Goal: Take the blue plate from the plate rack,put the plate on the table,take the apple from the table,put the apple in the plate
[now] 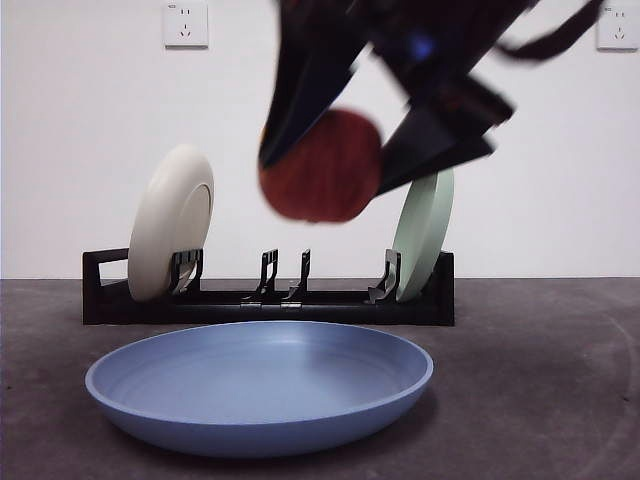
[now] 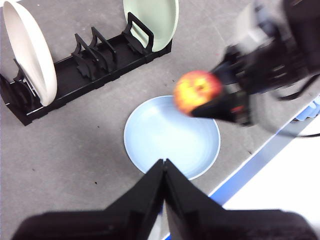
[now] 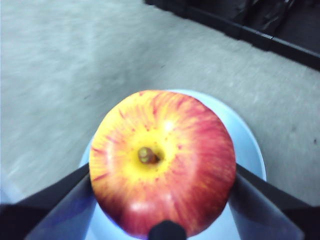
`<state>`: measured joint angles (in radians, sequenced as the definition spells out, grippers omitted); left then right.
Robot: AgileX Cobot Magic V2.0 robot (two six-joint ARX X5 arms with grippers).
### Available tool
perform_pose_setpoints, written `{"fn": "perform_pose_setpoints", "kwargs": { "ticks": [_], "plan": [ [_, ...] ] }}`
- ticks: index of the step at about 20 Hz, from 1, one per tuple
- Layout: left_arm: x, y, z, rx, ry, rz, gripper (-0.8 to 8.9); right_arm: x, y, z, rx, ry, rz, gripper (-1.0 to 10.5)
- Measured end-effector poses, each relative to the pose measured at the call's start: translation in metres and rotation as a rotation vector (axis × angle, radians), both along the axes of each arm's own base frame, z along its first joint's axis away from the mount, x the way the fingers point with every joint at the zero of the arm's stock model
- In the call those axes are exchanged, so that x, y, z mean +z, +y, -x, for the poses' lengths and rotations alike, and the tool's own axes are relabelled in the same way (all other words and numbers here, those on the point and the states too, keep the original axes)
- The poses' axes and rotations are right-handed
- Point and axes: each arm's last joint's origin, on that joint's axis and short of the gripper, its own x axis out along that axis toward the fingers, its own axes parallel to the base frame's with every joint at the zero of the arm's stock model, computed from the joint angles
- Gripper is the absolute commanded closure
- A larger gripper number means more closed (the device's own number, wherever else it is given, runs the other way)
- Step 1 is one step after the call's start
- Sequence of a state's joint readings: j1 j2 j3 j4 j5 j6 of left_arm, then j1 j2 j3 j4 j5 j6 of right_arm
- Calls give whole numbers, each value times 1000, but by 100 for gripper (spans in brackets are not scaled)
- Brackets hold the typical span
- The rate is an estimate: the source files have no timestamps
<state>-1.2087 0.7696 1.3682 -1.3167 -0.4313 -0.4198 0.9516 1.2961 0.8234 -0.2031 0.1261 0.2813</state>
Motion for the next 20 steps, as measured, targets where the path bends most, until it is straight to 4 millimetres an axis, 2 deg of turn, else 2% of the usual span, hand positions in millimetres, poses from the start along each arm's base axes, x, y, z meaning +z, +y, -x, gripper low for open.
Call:
{"fn": "perform_pose_setpoints", "kwargs": {
  "ticks": [4,8,11,13,17,20],
  "plan": [
    [0,0,0,-16,13,5,818,-29,22,-14,-5,8,16,947],
    [0,0,1,-16,12,6,818,-58,30,-20,-5,64,96,947],
    [0,0,1,-16,12,6,818,-73,33,-23,-5,90,132,947],
    [0,0,1,-17,13,6,818,-80,35,-24,-6,101,148,947],
    [0,0,1,-16,13,5,818,-82,37,-25,-18,105,131,927],
    [0,0,1,-16,13,5,818,-82,37,-25,-17,104,130,746]
  ]
}}
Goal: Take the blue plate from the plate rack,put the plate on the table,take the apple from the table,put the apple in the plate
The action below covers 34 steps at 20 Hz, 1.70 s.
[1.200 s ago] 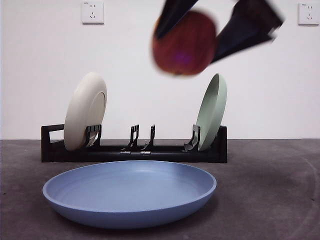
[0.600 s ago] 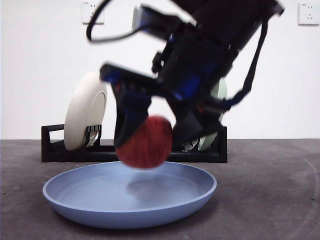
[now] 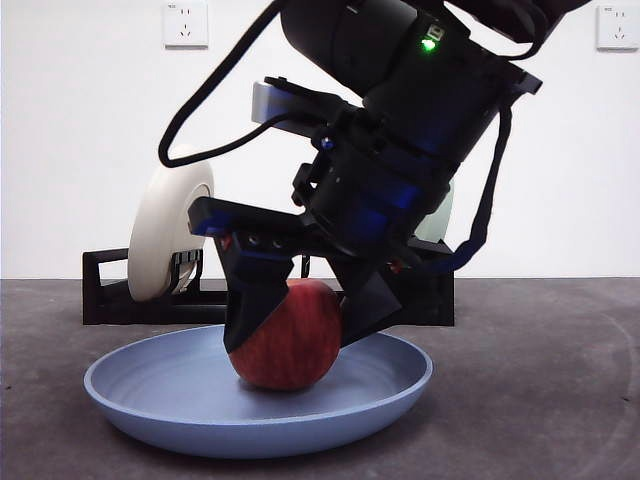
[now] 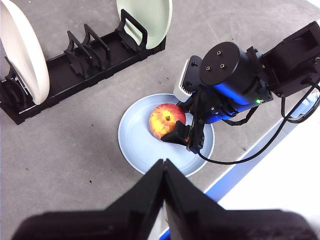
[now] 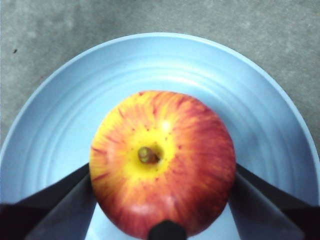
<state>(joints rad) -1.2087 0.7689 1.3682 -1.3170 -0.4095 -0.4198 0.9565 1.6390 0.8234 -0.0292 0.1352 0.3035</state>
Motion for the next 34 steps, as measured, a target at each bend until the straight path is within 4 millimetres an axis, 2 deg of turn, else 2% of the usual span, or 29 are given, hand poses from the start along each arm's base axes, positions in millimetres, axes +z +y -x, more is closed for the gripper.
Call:
{"fn": "perform_pose_setpoints", "kwargs": {
  "ticks": [2,5,10,12,15,17,20,21,25,27,29,31,34],
  "plan": [
    [0,0,0,0,0,0,818,0,0,0,3,3,-1,653],
    [0,0,0,-5,-4,-5,818,0,0,1,2,8,-2,437],
    [0,0,0,-12,-10,-12,818,10,1,1,7,62,63,439],
    [0,0,0,-12,-9,-12,818,31,3,1,8,53,51,443],
    [0,0,0,-12,-9,-12,818,82,0,7,20,19,3,461],
    [0,0,0,-12,-9,-12,818,115,-9,16,28,3,-14,610],
    [0,0,0,-12,-10,-12,818,163,-35,34,13,-25,-15,913],
    [0,0,0,-16,-12,-15,818,180,-48,42,-2,-47,-11,951],
    [0,0,0,-48,-45,-53,818,239,-110,78,-53,-160,59,951],
    [0,1,-1,-34,-74,-74,819,262,-142,98,-68,-198,55,954],
    [1,2,-2,-3,-108,-93,820,274,-167,114,-81,-214,41,948],
    [1,4,-2,8,-125,-100,819,278,-183,125,-108,-215,1,946],
    [2,8,-1,27,-145,-95,818,278,-190,130,-150,-185,-30,946]
  ]
}}
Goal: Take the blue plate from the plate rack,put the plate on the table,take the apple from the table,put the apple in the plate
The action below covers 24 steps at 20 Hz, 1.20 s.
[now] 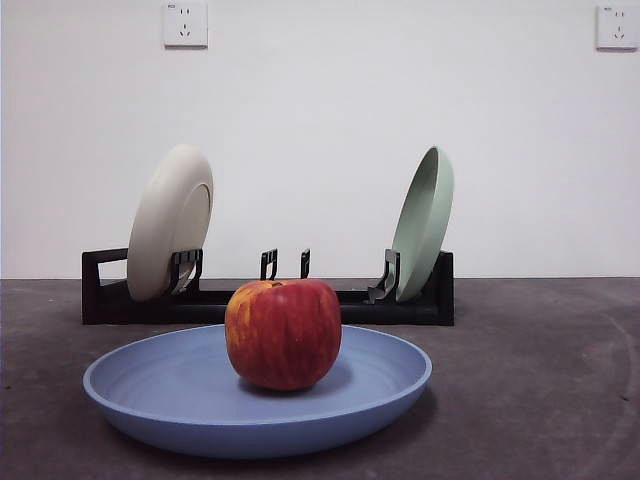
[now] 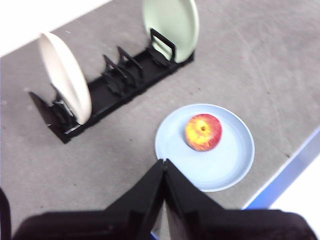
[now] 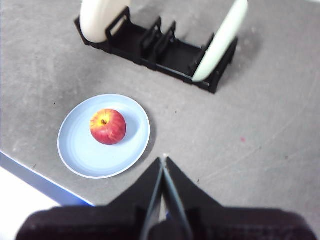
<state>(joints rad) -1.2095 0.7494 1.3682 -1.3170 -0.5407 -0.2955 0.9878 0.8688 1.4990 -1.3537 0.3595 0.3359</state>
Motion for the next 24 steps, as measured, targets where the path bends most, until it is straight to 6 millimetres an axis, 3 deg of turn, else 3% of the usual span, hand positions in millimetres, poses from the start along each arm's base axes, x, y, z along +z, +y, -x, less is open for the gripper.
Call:
{"fn": "perform_pose_setpoints", "kwargs": {
  "ticks": [6,17,21,24],
  "plan": [
    [1,5,2,2,-8,14,818,0,2,-1,-10,11,-6,946],
    [-2,-9,-4,8,12,-29,818,-1,5,-3,-12,17,3,946],
    [-4,9,-7,135,-22,-49,818,-1,5,-3,-12,18,2,946],
    [-19,20,-14,284,-68,6,818,-1,5,-3,-12,18,2,946]
  ]
}}
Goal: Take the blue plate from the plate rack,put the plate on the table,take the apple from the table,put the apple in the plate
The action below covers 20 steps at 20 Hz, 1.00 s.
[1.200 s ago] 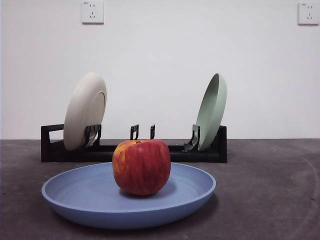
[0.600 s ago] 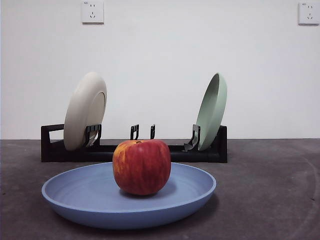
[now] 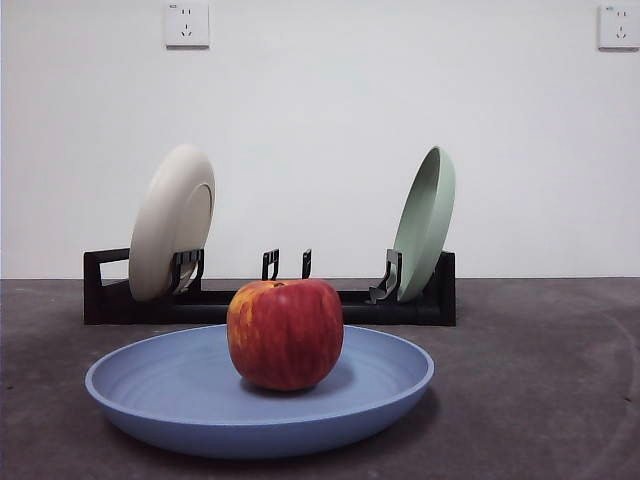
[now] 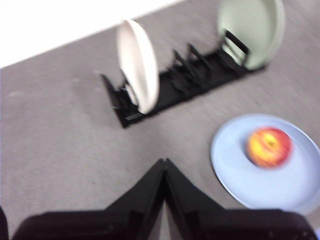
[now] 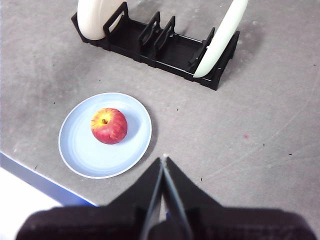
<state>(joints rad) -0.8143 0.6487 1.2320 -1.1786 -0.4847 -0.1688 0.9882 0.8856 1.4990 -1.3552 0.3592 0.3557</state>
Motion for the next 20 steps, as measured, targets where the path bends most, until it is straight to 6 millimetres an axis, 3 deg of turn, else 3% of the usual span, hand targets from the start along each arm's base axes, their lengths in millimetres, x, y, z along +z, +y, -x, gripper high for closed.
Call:
{"fn": "perform_pose_setpoints", "kwargs": {
  "ticks": [3,9,12,17,20],
  "plan": [
    [-37,4,-8,-23,-109,28,818,0,0,0,0,0,0,946],
    [-113,18,-7,-26,-489,109,818,0,0,0,0,0,0,946],
    [-145,23,-9,35,-521,91,818,0,0,0,-1,0,0,946],
    [-167,32,-21,176,-457,51,818,0,0,0,0,1,2,946],
    [-175,35,-28,200,-533,56,818,0,0,0,0,1,2,946]
  ]
}}
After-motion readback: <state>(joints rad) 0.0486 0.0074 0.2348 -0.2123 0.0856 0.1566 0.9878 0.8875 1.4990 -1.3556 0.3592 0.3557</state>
